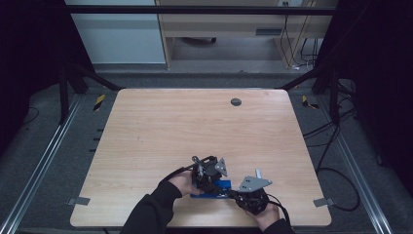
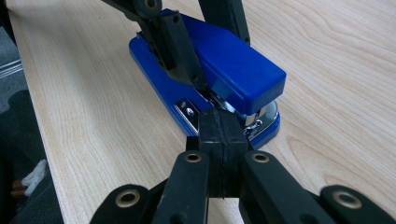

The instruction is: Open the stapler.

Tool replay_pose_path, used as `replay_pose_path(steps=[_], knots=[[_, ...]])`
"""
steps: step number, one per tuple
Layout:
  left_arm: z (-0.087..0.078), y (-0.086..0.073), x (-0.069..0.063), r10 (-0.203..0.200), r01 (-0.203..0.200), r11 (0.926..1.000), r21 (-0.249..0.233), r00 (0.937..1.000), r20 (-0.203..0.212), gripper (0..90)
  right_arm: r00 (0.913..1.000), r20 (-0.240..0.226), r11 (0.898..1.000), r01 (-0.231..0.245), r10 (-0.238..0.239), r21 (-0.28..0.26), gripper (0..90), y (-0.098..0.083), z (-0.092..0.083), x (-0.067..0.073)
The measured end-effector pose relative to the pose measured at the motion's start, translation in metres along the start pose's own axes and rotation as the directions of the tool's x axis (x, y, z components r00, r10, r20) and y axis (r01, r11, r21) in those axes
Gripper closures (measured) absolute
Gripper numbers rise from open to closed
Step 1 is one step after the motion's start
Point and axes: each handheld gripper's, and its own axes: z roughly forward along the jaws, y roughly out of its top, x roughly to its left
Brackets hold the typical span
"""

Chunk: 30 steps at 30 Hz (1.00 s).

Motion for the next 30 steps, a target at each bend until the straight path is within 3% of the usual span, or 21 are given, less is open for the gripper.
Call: replay_pose_path(steps=[3,9,21,23,30], knots=[[0.0049,0.0000,0.0003,0.009,-0.009,0.9997,0.022,1.0000,0.002,61.6,1.0000,-0.003,1.000,-0.004,0.004,-0.001,90.0,0.0002,0.0003,-0.0004],[0.0048,0.0007,0.0007,0.029,-0.029,0.9993,0.023,0.9996,0.008,63.1,1.0000,0.000,1.000,-0.005,0.005,-0.006,90.0,0.0000,0.0008,-0.0005],[0.0055,0.0047,-0.0001,0.023,-0.024,0.9994,0.024,0.9996,0.014,63.1,0.9998,0.009,1.000,-0.020,0.020,-0.011,90.0,-0.0001,0.0016,0.0013],[0.0045,0.0055,0.0007,0.050,-0.051,0.9979,0.041,0.9987,0.008,63.4,0.9998,0.009,1.000,-0.020,0.020,-0.012,90.0,-0.0001,0.0018,0.0013],[0.0039,0.0068,0.0015,0.077,-0.078,0.9955,0.055,0.9969,0.015,64.5,0.9983,0.009,0.998,-0.058,0.058,0.002,90.0,0.0020,0.0024,0.0003]])
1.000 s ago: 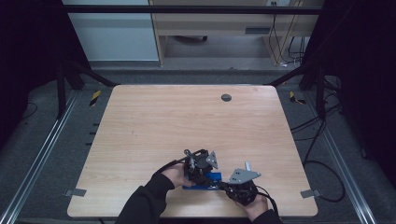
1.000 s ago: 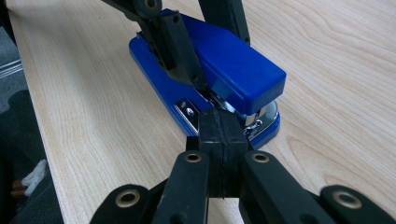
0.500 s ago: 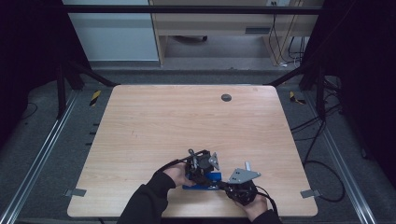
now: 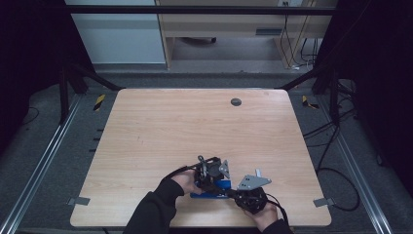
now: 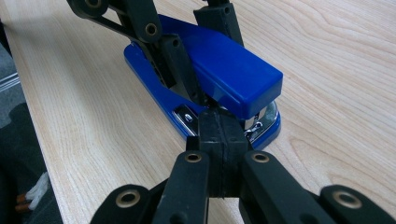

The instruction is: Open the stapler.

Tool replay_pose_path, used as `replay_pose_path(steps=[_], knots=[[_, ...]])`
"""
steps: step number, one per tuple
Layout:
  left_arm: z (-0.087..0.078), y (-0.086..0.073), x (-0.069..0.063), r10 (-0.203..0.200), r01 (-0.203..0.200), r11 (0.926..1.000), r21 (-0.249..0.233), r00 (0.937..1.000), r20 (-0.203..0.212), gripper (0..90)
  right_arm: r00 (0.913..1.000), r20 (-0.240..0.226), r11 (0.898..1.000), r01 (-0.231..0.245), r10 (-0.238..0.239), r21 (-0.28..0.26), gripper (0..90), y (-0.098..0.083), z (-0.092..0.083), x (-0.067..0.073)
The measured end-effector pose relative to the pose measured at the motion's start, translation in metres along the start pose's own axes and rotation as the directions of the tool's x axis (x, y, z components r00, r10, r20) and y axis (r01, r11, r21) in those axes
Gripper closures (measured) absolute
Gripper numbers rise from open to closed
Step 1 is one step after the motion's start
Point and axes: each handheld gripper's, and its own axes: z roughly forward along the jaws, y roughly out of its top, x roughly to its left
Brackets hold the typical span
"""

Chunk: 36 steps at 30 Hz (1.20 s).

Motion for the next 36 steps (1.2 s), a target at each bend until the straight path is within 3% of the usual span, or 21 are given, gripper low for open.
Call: replay_pose_path(steps=[36], knots=[[-0.0033,-0.0013,-0.0016,0.033,-0.033,0.9988,-0.036,0.9995,-0.003,65.9,0.9998,0.016,1.000,-0.008,0.008,-0.019,90.0,-0.0014,0.0013,0.0018]])
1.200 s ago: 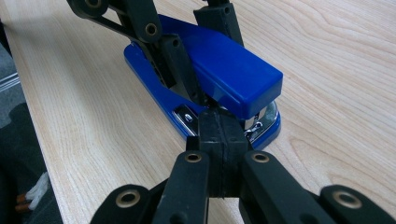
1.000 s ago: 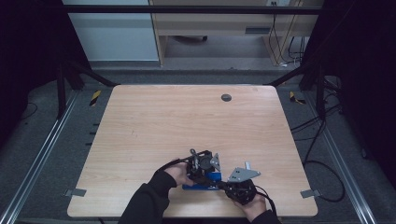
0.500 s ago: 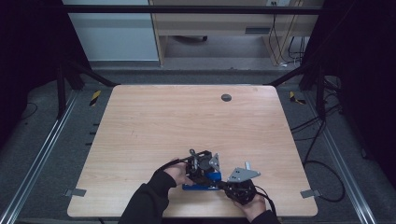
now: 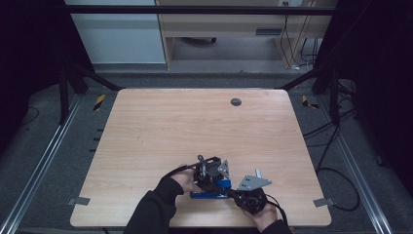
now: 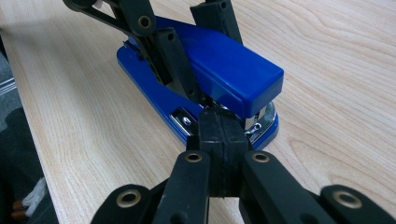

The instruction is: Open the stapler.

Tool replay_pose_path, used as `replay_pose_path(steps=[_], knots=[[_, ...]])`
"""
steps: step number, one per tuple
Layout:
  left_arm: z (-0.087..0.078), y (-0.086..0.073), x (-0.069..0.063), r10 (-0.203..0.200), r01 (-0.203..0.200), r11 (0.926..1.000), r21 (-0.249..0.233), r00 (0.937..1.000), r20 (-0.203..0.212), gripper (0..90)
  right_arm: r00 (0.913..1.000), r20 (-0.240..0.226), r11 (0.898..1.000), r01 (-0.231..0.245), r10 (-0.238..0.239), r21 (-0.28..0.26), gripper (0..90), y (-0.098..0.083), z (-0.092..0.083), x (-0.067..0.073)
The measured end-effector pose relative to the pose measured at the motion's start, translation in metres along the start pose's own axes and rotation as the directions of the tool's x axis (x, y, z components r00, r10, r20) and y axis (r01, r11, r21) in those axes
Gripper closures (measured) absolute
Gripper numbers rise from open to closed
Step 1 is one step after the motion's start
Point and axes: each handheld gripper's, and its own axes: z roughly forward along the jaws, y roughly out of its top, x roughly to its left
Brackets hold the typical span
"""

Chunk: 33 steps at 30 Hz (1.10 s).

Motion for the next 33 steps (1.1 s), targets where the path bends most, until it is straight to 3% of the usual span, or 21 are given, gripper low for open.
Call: replay_pose_path(steps=[13,14,15,16,17,18,19,20,22,27,33], knots=[[-0.002,-0.005,-0.002,-0.016,0.016,0.9980,-0.062,0.9999,0.004,66.2,1.0000,-0.008,1.000,-0.004,0.004,-0.003,90.0,0.000,0.000,-0.001],[-0.008,-0.008,0.000,-0.025,0.026,0.9942,-0.104,0.9997,0.005,66.2,1.0000,-0.006,1.000,0.000,0.000,-0.003,90.0,-0.001,0.000,-0.001],[-0.022,-0.012,0.003,-0.043,0.047,0.9816,-0.185,0.9987,0.029,66.2,1.0000,-0.003,1.000,-0.003,0.003,-0.001,90.0,0.000,-0.001,-0.001],[-0.022,-0.012,0.003,-0.043,0.047,0.9816,-0.185,0.9987,0.029,66.2,1.0000,-0.002,1.000,-0.004,0.004,-0.009,90.0,-0.001,-0.001,-0.001],[-0.035,-0.014,0.004,-0.053,0.060,0.9743,-0.217,0.9979,0.037,66.2,1.0000,-0.002,1.000,-0.004,0.004,-0.009,90.0,-0.001,-0.001,-0.001],[-0.039,-0.012,0.000,-0.024,0.025,0.9776,-0.209,0.9997,0.009,66.2,0.9998,-0.005,1.000,-0.017,0.017,-0.016,90.0,-0.001,-0.002,-0.003],[-0.038,-0.010,-0.001,-0.023,0.024,0.9831,-0.182,0.9997,0.009,66.2,0.9997,-0.009,1.000,-0.024,0.024,-0.015,90.0,-0.001,-0.002,-0.004],[-0.036,-0.009,-0.002,-0.019,0.019,0.9844,-0.175,0.9998,0.001,66.1,1.0000,0.006,1.000,0.002,-0.002,-0.008,90.0,0.000,-0.002,-0.001],[-0.025,-0.015,0.000,-0.026,0.026,0.9857,-0.166,0.9997,0.000,66.0,0.9999,0.009,1.000,0.007,-0.007,-0.005,90.0,-0.001,-0.002,0.000],[-0.019,-0.026,0.000,-0.046,0.046,0.9795,-0.196,0.9989,0.006,66.0,1.0000,0.000,1.000,0.006,-0.006,-0.002,90.0,0.000,0.001,0.000],[-0.017,-0.026,0.000,-0.043,0.043,0.9809,-0.190,0.9991,0.003,65.9,0.9998,-0.010,1.000,0.018,-0.018,0.000,90.0,0.002,0.004,0.002]])
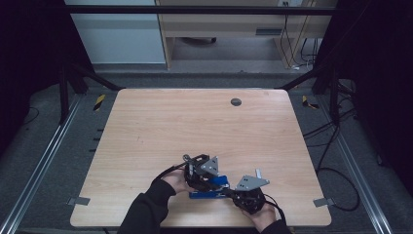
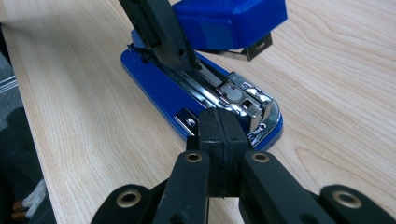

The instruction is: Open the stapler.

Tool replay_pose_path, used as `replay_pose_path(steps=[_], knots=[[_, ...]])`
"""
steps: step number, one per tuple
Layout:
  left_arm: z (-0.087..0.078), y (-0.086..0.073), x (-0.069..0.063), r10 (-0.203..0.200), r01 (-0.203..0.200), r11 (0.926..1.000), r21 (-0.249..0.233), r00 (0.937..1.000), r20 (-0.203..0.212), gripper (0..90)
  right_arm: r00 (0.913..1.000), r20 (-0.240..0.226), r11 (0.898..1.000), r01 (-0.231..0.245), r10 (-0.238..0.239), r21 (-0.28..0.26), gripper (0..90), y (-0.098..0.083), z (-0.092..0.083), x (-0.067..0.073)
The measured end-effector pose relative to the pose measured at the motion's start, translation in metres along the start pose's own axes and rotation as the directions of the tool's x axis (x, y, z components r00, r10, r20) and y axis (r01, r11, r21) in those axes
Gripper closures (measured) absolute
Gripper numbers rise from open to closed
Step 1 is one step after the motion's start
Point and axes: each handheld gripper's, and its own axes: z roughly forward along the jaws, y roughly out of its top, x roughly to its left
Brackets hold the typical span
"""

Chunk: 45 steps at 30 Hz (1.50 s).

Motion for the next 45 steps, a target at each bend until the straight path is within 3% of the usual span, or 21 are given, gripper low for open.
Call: replay_pose_path(steps=[5,11,15,20,39,45], knots=[[0.001,0.000,-0.001,-0.005,0.005,1.0000,-0.002,1.0000,-0.006,65.8,1.0000,-0.005,1.000,-0.006,0.006,0.000,90.0,0.000,0.000,-0.001],[0.001,-0.002,-0.001,-0.008,0.008,0.9999,-0.014,0.9999,-0.008,65.7,0.9996,0.013,1.000,0.023,-0.024,0.011,90.0,0.002,0.000,0.001],[0.001,-0.002,-0.001,-0.007,0.007,0.9999,-0.013,0.9999,-0.012,65.7,0.9998,0.005,0.999,0.017,-0.017,-0.044,90.0,0.004,-0.010,-0.003],[0.001,-0.002,-0.001,-0.012,0.011,0.9998,-0.013,0.9998,-0.013,65.6,0.9997,0.013,0.997,0.021,-0.020,-0.075,90.0,0.005,-0.017,-0.006],[0.003,-0.002,-0.001,-0.024,0.024,0.9996,-0.017,0.9996,-0.014,65.3,0.9999,0.006,0.996,0.016,-0.016,-0.090,90.0,0.008,-0.017,-0.011],[0.004,-0.002,0.000,-0.050,0.050,0.9987,-0.010,0.9987,-0.008,64.4,0.9999,0.006,0.996,0.015,-0.014,-0.091,90.0,0.008,-0.016,-0.012]])
